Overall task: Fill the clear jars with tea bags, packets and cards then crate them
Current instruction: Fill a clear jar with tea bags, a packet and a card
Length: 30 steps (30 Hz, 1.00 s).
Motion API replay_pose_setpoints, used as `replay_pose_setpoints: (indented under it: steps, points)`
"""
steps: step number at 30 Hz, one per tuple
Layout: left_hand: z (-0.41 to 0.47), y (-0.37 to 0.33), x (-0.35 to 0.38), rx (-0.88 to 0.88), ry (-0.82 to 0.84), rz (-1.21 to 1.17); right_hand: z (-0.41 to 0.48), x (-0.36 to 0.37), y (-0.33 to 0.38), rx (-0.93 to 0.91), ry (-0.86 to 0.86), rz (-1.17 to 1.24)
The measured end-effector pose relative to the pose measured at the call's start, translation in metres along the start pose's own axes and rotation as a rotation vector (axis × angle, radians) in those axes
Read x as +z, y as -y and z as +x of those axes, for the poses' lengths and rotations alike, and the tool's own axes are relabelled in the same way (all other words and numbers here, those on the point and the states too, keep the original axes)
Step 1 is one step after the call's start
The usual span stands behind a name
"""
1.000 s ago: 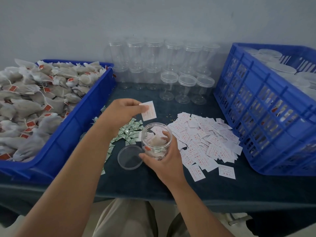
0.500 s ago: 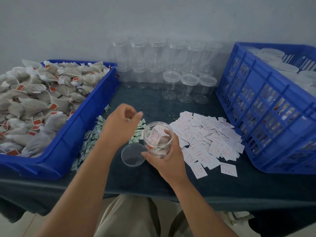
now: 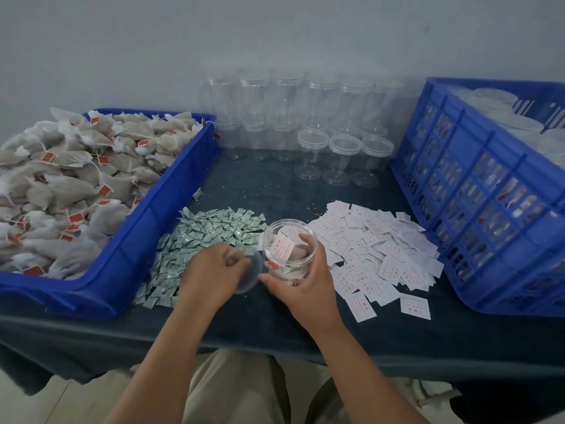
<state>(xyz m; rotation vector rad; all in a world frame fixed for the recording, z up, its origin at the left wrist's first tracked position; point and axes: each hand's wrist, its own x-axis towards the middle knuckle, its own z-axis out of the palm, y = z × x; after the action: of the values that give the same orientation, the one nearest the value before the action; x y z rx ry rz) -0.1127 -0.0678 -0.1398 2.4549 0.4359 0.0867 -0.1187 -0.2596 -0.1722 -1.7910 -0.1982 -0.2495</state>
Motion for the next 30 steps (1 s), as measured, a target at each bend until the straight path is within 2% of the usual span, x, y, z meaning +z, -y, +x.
replay_pose_setpoints:
  steps: [3,5,7,9,12,14,18,22,27,30]
  points:
    - [-0.001,-0.010,-0.007,0.041,-0.183,-0.426,0.000,0.000,-0.002,-0.002,0.036,-0.041]
    - [0.000,-0.021,-0.017,0.067,-0.098,-0.697,-0.001,0.001,-0.002,-0.025,0.095,-0.077]
    - [-0.003,-0.031,-0.028,0.219,0.106,-0.760,-0.001,0.003,0.001,-0.067,0.136,-0.128]
    - [-0.010,-0.039,-0.035,0.401,0.243,-0.601,-0.002,0.005,0.003,-0.086,0.161,-0.128]
    - [-0.019,-0.049,-0.032,0.603,0.181,-0.268,0.003,0.006,0.001,-0.089,0.174,-0.122]
    - [-0.023,-0.058,-0.028,0.646,0.152,-0.056,0.007,0.007,-0.004,-0.116,0.176,-0.117]
    - [-0.031,-0.070,-0.021,0.576,0.114,0.225,0.009,0.011,-0.010,-0.157,0.157,-0.117]
    - [-0.040,-0.087,-0.012,0.498,-0.032,0.499,0.012,0.012,-0.012,-0.222,0.165,-0.162]
    - [-0.041,-0.098,-0.002,0.422,-0.041,0.640,0.012,0.010,-0.009,-0.279,0.165,-0.160]
    - [-0.041,-0.100,0.001,0.470,-0.051,0.644,0.012,0.007,-0.009,-0.231,0.165,-0.140]
